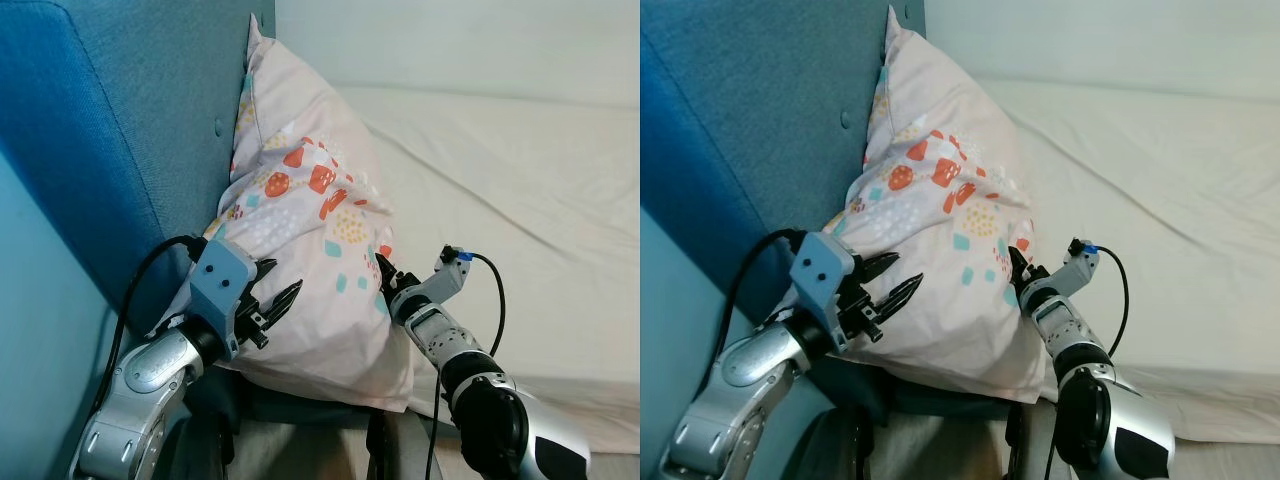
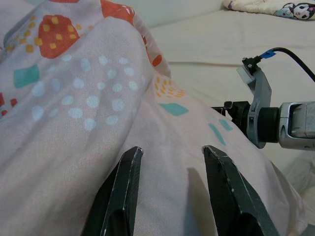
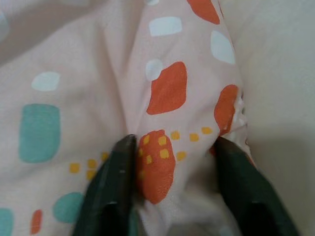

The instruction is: Clean up the room

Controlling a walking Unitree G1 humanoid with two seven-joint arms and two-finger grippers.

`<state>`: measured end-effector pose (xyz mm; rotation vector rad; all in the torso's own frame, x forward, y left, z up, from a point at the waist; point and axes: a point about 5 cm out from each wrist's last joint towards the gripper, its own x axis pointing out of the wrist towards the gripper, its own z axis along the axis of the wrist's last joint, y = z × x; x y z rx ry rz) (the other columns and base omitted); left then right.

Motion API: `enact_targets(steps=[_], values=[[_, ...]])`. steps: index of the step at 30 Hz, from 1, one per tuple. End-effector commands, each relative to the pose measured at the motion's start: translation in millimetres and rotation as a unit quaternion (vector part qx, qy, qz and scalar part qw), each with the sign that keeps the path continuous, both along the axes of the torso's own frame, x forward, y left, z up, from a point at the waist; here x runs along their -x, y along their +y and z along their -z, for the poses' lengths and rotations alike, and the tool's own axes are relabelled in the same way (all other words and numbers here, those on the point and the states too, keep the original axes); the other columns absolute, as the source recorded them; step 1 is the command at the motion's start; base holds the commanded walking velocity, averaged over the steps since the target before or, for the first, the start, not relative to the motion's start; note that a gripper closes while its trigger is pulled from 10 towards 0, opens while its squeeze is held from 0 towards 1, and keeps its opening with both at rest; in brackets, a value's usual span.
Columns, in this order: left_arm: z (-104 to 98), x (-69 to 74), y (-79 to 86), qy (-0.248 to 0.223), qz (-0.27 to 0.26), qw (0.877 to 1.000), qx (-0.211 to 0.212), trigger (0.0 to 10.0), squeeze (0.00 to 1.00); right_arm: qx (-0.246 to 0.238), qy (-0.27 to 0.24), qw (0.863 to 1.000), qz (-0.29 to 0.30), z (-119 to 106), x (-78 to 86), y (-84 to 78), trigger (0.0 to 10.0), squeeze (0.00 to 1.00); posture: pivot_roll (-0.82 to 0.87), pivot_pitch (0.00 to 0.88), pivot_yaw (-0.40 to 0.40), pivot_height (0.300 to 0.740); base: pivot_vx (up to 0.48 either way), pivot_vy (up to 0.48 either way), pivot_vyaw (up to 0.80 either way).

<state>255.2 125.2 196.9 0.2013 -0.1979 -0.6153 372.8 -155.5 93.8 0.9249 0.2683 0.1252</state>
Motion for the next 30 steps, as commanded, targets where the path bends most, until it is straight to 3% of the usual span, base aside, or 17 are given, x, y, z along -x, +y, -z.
enact_targets(steps=[1,17,19,20,22,25,30], values=[[-2.2,0.2,3.6,0.0,-0.002,1.0,-0.008,10.0,0.0,0.0,0.011,1.0,-0.021,6.4,3.5,7.2,0.0,0.0,0.24,0.225,-0.086,0.562,0.0,0.0,0.0],[-4.5,-3.8,5.4,-0.004,-0.002,1.0,-0.013,10.0,0.0,0.027,0.009,1.0,0.012,4.0,2.1,-8.9,0.0,0.0,0.23,0.209,-0.076,0.562,0.0,0.0,0.0],[-5.7,-4.7,5.6,-0.007,-0.003,1.0,-0.011,10.0,0.0,0.049,0.005,0.998,0.025,1.4,0.7,-13.8,0.0,0.0,0.23,0.204,-0.077,0.562,0.0,0.0,0.0],[-7.2,-6.1,5.6,-0.012,-0.004,1.0,-0.009,10.0,0.0,0.093,-0.003,0.994,0.058,-4.5,-2.0,-24.5,0.0,0.0,0.22,0.199,-0.079,0.562,0.0,0.0,0.0],[-7.2,-6.1,5.6,-0.012,-0.004,1.0,-0.009,10.0,0.0,0.093,-0.003,0.994,0.058,-4.5,-2.0,-24.5,0.0,0.0,0.22,0.199,-0.079,0.562,0.0,0.0,0.0],[-6.1,-7.7,3.5,-0.015,-0.003,1.0,-0.012,10.0,0.0,0.133,-0.034,0.984,0.115,-19.4,-7.1,-35.8,0.0,0.0,0.21,0.19,-0.078,0.562,0.0,0.0,0.0],[-5.9,-9.9,2.8,-0.019,-0.004,1.0,-0.013,10.0,0.0,0.173,-0.075,0.973,0.132,-35.2,-12.6,-30.0,0.0,0.0,0.2,0.181,-0.067,0.562,0.0,0.0,0.0]])
